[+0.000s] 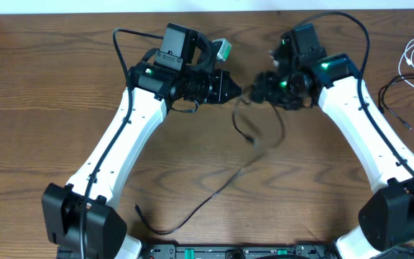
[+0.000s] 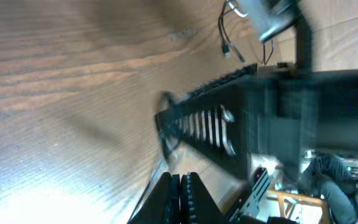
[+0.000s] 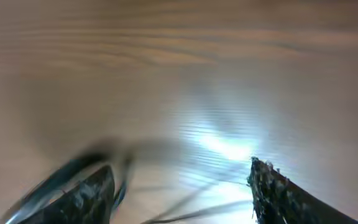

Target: Untangle cables

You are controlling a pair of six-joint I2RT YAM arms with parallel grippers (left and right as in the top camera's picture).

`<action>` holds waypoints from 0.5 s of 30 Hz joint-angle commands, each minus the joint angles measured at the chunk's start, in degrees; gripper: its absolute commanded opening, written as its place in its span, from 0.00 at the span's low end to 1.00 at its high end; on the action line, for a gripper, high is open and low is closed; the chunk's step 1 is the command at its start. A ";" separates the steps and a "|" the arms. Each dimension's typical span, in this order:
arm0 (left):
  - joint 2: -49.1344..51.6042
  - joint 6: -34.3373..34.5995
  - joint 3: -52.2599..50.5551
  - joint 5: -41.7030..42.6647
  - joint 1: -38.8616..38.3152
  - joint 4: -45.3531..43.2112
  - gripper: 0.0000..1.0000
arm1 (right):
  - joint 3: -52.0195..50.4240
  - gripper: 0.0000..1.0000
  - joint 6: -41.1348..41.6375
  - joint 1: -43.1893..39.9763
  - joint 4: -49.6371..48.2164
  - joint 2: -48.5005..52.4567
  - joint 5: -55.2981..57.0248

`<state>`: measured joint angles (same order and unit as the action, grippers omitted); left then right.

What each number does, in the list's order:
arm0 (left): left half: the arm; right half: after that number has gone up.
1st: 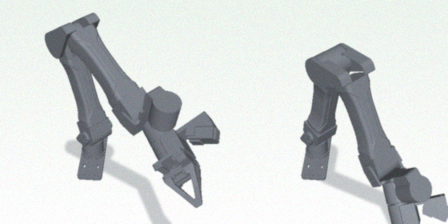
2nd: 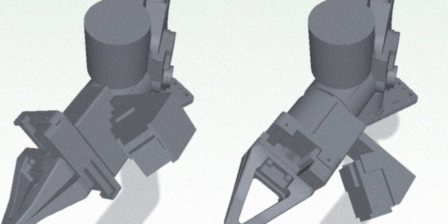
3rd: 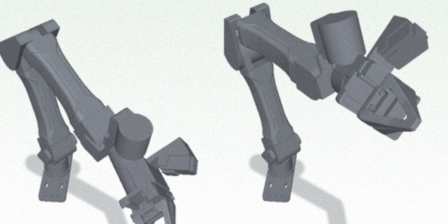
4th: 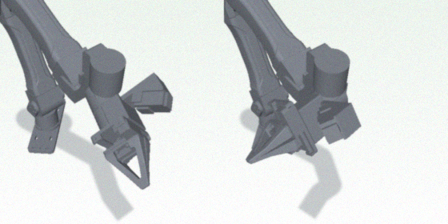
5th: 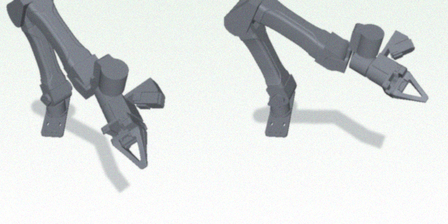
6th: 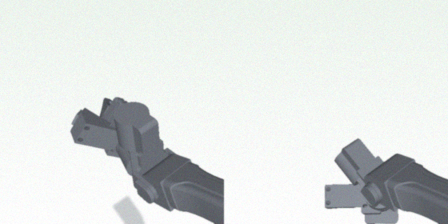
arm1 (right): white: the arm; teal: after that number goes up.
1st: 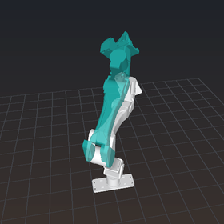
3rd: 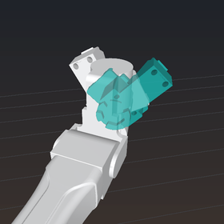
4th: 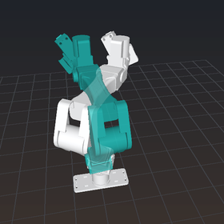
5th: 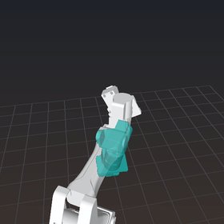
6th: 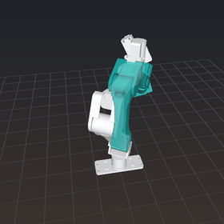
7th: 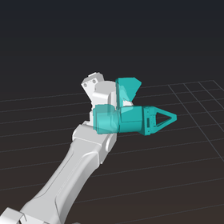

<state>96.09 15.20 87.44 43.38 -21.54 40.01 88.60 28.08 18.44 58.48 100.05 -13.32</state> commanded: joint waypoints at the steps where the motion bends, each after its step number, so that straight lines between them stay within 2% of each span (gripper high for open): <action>1: -1.22 -0.11 0.74 0.42 0.61 -0.02 0.07 | -0.57 0.64 -0.55 -2.01 2.54 0.42 15.39; 10: -1.11 -0.09 0.74 -0.72 0.31 0.04 0.07 | -0.57 0.61 -2.45 -2.01 3.52 0.42 16.17; 15: 0.74 -0.02 0.74 -8.04 -2.29 -0.22 0.07 | -0.57 0.62 -2.43 -4.20 2.19 0.42 15.91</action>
<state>95.81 15.22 87.44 40.86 -21.85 40.05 88.31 26.48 15.97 61.30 100.25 1.43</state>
